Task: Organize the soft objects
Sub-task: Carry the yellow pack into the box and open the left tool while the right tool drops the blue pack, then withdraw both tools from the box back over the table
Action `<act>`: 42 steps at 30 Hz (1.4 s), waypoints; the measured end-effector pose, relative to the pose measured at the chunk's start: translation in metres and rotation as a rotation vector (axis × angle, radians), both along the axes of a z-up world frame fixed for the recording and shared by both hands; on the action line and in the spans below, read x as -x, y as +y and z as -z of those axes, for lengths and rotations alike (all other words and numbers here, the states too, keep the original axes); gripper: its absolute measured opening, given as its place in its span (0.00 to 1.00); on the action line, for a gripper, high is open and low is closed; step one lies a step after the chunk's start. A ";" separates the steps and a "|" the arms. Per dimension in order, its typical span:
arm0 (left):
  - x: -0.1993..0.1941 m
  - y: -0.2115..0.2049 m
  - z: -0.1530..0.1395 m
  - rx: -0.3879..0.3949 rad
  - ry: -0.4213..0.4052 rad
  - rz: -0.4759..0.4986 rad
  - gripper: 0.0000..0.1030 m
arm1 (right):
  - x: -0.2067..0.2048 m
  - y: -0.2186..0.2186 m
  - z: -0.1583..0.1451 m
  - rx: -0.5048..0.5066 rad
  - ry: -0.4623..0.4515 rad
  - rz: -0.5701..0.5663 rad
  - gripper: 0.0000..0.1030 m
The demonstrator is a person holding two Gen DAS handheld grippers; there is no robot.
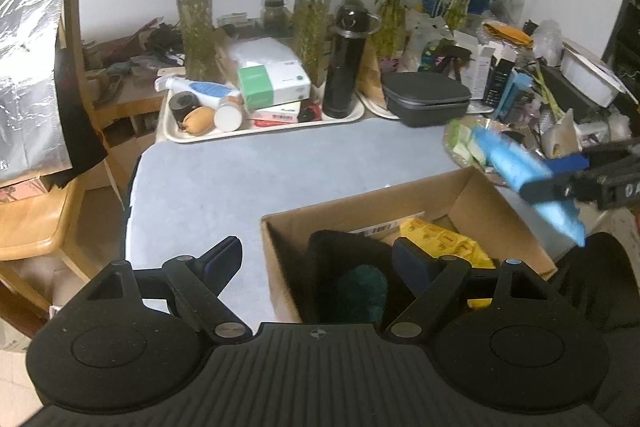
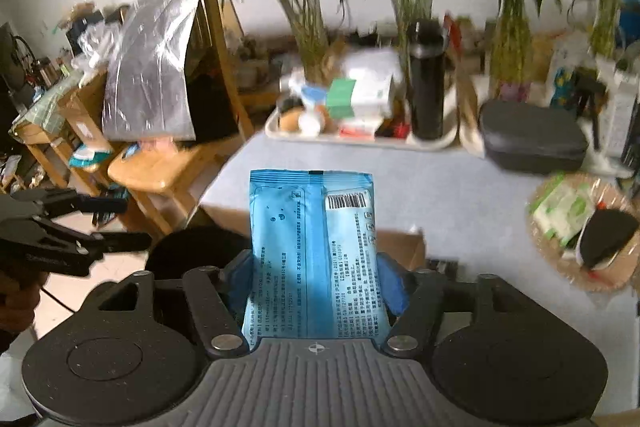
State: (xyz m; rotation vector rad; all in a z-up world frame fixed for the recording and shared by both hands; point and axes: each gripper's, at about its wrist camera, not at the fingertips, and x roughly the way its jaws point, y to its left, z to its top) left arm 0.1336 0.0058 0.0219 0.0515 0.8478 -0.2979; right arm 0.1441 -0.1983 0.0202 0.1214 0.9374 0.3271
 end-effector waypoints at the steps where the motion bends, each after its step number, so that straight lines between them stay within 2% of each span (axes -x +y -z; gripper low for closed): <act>1: 0.000 0.002 0.001 0.001 0.005 -0.006 0.80 | -0.002 0.000 0.006 0.005 0.016 0.007 0.83; 5: 0.001 0.008 0.004 0.000 0.014 -0.024 0.80 | -0.002 -0.004 0.018 -0.003 0.027 0.027 0.96; 14: 0.002 0.015 0.013 -0.022 0.043 -0.032 0.80 | 0.006 -0.006 0.022 0.026 0.038 0.026 1.00; 28: 0.005 0.010 0.015 -0.023 0.050 -0.020 0.80 | 0.017 -0.003 0.019 0.151 -0.015 0.032 1.00; 42: 0.002 0.014 0.018 0.021 0.077 0.013 0.80 | 0.015 -0.018 0.030 0.194 -0.030 0.081 1.00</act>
